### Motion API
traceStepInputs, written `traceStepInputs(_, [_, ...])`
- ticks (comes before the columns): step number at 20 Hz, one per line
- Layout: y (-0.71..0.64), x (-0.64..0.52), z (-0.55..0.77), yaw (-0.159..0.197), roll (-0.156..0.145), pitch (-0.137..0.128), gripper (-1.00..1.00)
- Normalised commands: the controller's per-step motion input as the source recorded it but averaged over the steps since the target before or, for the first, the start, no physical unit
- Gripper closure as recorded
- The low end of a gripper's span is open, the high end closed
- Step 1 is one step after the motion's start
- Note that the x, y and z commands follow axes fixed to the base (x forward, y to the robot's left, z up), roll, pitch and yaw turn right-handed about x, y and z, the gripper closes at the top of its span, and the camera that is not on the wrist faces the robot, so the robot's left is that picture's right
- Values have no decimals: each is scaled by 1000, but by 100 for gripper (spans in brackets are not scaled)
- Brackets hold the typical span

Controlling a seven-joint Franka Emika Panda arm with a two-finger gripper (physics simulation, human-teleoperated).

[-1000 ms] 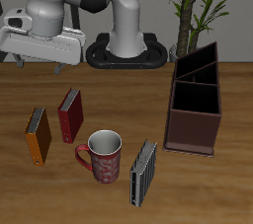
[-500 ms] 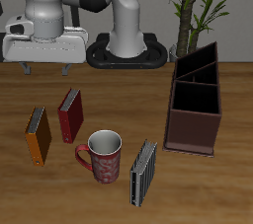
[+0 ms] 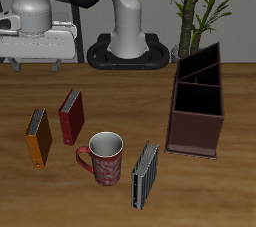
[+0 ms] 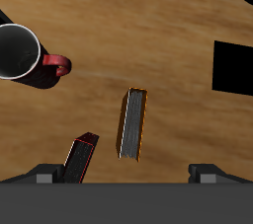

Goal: Place the orange book into the left desk caddy's right compartment

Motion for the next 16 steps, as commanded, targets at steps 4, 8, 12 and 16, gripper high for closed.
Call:
traceStepInputs(4, [-134,-22,-48,-50,-37,-36,-100])
traceStepInputs(8, [-57,23,-181,-47,-12,-12,-100])
traceStepInputs(12, [-27,101,-252,-17,-6,7,-100])
traceStepInputs(16, [-32,76,-167,-5,-8,7,-100])
